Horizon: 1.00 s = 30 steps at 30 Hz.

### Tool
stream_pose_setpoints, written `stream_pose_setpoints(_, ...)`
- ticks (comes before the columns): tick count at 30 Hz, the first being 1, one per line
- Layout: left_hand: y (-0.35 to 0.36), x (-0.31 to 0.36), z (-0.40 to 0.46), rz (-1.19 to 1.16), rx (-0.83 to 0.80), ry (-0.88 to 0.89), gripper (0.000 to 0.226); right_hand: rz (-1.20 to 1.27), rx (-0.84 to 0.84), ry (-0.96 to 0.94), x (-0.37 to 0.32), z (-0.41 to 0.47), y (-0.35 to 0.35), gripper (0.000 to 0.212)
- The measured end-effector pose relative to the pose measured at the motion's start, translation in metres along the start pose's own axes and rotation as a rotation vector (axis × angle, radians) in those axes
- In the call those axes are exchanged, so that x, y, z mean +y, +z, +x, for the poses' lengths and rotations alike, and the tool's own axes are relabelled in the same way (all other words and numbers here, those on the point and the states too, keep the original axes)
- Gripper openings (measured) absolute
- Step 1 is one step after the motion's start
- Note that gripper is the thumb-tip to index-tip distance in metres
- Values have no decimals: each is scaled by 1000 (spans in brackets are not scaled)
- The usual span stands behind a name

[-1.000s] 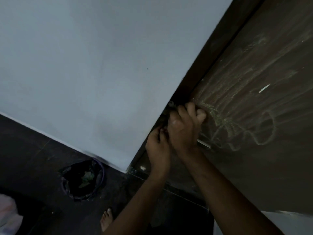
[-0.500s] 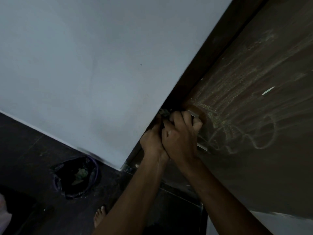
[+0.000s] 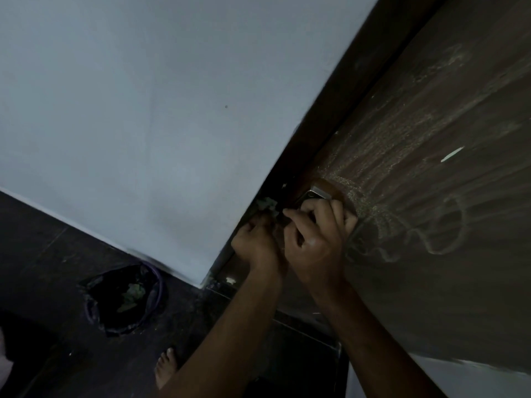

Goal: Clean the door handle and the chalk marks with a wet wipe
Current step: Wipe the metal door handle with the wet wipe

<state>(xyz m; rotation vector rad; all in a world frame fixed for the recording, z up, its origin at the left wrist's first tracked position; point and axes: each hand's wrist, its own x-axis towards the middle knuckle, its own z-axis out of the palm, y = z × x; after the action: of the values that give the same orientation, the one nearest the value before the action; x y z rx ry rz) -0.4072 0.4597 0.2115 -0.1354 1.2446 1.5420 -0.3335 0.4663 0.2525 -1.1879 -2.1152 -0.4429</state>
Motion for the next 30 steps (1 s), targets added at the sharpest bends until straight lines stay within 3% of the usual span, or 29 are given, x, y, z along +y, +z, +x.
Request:
stream_pose_setpoints(4,18,3,-4,-38,76,155,8,25,9,17,4,4,-6,18)
stream_pose_setpoints(11,-2,-23,21,53,185,78,14,74,47,61,16,6,-21,20)
stream_pose_setpoints(16,0,-34,16,282,124,301,8,121,39,96,20,0,-24,19)
stream_pose_setpoints(21,-13,-59,20,313,157,134,14,245,39,140,10,-21,-29,21)
stream_pose_setpoints(24,-15,-63,17,319,114,192,12,321,43,195,1,-47,-35,21)
stream_pose_setpoints(27,-8,-55,17,339,98,337,7,353,-18,263,-3,-79,-39,19)
stream_pose_setpoints(30,-11,-59,26,340,155,275,10,373,-132,332,0,-102,-36,17)
